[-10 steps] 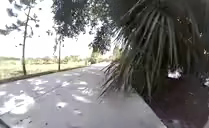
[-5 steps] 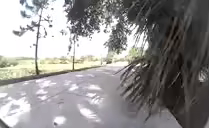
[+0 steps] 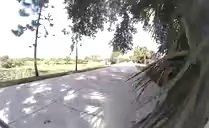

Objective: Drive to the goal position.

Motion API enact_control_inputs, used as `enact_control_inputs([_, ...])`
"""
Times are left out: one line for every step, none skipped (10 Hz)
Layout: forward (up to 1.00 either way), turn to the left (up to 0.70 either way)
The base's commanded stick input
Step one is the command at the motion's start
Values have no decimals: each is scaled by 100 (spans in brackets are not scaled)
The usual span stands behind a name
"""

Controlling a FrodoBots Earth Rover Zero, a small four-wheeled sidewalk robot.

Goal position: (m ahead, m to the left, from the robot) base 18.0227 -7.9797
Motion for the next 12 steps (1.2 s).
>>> enact_control_inputs([85, 0])
enact_control_inputs([85, 0])
enact_control_inputs([85, 0])
enact_control_inputs([85, -4])
enact_control_inputs([85, -10])
enact_control_inputs([85, -15])
enact_control_inputs([85, -19])
enact_control_inputs([85, -25])
enact_control_inputs([85, -23])
enact_control_inputs([85, 0])
enact_control_inputs([85, 0])
enact_control_inputs([85, 0])
